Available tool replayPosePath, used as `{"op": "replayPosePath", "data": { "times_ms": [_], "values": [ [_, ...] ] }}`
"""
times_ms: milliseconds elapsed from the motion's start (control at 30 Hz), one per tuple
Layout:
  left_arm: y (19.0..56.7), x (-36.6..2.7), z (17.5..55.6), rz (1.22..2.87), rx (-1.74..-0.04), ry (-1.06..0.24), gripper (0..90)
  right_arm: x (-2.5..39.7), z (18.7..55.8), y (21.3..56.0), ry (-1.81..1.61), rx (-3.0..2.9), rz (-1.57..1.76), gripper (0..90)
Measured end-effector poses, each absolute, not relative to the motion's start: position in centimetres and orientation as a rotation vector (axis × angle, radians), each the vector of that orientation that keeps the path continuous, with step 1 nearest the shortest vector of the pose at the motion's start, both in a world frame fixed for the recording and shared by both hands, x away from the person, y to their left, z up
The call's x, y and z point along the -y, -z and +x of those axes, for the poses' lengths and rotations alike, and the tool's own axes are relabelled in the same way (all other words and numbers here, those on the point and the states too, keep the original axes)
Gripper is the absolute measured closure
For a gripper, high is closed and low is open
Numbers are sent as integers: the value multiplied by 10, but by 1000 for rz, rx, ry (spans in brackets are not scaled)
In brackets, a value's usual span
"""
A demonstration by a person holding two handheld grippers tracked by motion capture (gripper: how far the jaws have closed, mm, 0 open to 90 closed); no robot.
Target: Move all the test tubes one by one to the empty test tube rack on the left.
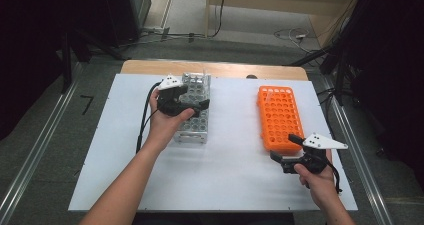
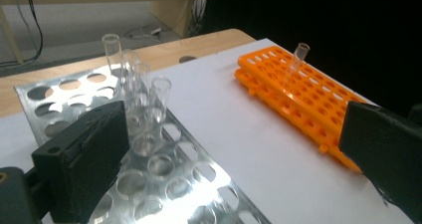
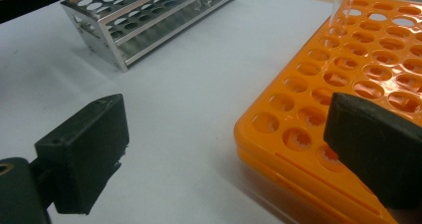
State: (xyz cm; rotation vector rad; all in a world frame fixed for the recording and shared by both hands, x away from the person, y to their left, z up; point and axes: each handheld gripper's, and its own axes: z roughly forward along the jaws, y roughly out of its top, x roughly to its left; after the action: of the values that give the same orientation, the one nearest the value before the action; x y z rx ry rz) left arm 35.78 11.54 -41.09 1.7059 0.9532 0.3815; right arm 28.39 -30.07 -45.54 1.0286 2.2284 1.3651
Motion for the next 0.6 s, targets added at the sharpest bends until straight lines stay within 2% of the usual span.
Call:
{"op": "replayPosePath", "data": {
  "times_ms": [600],
  "values": [
    [422, -132, 288, 1704, -898, -424, 0, 286, 310, 447, -1298, -2203, 1062, 29]
  ]
}}
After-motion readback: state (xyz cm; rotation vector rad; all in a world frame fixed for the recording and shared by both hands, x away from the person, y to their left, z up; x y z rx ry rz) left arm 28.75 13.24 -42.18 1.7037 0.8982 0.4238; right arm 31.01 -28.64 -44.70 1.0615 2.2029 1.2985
